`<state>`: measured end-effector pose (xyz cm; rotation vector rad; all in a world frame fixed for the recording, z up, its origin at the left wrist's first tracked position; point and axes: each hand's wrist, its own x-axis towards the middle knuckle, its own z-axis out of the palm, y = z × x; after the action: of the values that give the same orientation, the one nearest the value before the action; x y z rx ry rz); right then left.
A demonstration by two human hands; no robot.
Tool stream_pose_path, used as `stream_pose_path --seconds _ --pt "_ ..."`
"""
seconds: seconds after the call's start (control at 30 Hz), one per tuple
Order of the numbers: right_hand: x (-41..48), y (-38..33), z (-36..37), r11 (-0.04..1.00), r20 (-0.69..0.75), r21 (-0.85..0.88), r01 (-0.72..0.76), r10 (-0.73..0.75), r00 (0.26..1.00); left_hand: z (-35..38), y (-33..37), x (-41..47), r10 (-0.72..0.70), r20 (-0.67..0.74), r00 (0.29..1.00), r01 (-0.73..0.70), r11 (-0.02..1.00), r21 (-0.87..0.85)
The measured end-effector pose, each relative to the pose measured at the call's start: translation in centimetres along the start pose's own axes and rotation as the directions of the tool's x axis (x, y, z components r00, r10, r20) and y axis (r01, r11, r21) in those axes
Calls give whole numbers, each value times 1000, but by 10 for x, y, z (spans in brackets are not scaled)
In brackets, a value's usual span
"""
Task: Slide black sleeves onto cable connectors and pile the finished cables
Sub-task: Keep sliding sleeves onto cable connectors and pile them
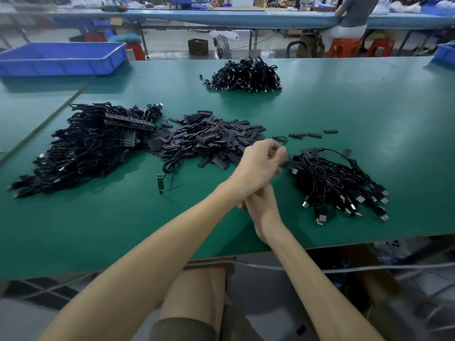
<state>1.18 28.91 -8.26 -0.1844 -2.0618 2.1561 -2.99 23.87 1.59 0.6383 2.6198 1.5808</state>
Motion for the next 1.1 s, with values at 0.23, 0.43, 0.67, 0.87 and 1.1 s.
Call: stream_pose_path --seconds 0.23,0.43,0.67,0.87,1.1 --pt "-20 -31 7 999 59 18 51 -52 997 -105 -64 -39 65 -295 953 83 882 464" --pt "-23 -34 7 999 70 -7 49 -49 996 -153 -104 -62 -460 -358 812 583 606 542" --pt "-23 -33 6 999 74 4 47 -47 996 -154 -99 -73 -462 -178 869 494 828 264" --pt "-21 -31 6 999 95 10 52 -53 994 -147 -55 -84 -373 -51 927 371 928 -31" --pt "-20 -30 6 997 117 16 80 -81 990 -146 -22 -94 -259 116 959 279 937 -212"
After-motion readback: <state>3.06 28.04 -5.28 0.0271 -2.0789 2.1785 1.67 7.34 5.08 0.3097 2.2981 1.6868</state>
